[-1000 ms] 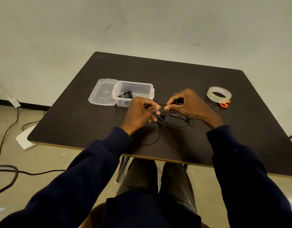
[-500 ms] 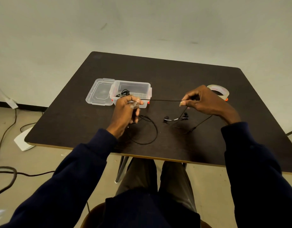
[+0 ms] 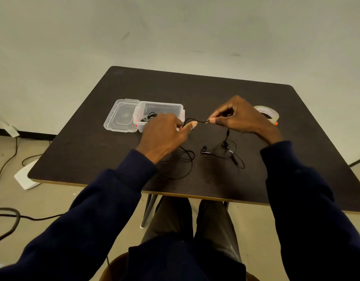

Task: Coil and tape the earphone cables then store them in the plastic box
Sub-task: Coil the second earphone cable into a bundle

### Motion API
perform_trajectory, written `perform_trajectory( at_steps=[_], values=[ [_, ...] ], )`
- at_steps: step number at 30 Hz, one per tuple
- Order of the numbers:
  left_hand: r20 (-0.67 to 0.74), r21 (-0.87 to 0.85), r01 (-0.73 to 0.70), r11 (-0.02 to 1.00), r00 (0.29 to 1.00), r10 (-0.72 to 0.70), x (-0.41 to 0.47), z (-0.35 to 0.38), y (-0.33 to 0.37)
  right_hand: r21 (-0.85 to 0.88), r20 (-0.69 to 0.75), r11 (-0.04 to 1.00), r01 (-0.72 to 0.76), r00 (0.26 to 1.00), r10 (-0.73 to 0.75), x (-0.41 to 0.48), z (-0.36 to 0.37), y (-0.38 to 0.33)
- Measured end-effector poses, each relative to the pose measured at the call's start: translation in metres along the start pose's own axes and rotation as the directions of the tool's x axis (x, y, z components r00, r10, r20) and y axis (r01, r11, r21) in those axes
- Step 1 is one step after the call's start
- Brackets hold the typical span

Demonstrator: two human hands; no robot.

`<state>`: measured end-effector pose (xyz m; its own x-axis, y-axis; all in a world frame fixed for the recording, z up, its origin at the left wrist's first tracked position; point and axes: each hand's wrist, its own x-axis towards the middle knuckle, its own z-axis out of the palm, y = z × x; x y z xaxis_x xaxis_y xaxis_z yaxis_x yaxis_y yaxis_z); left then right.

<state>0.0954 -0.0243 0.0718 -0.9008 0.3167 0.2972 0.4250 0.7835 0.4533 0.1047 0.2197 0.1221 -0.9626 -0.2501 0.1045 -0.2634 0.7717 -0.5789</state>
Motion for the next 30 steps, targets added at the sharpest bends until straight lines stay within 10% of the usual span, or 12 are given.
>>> perform_trajectory(
  at_steps=[9,14,18,20,26,30],
  values=[
    [0.158,-0.717,0.065,0.694,0.985,0.071,0.012,0.017,0.002,0.131,-0.017,0.99,0.049,0.999,-0.047,0.007,0.018,-0.004],
    [0.308,-0.866,0.348,0.359,0.937,-0.164,0.008,0.021,-0.013,0.186,-0.051,0.982,-0.03,0.998,0.041,-0.003,0.015,0.017],
    [0.437,-0.884,0.446,0.139,0.895,-0.086,-0.003,0.02,-0.032,0.134,-0.044,0.989,-0.058,0.997,0.064,-0.016,-0.003,0.036],
    [0.468,-0.869,0.46,0.182,0.884,0.001,-0.007,0.016,-0.033,0.077,-0.05,0.995,-0.066,0.996,0.07,-0.017,-0.011,0.04],
    [0.39,-0.625,0.271,0.732,0.921,-0.007,0.0,0.002,-0.017,0.091,-0.044,0.995,0.025,0.999,-0.021,-0.006,-0.018,0.027],
    [0.275,-0.708,0.168,0.686,0.96,0.049,0.013,0.002,0.008,0.116,-0.021,0.992,0.05,0.999,-0.048,0.002,-0.008,0.017]
  ],
)
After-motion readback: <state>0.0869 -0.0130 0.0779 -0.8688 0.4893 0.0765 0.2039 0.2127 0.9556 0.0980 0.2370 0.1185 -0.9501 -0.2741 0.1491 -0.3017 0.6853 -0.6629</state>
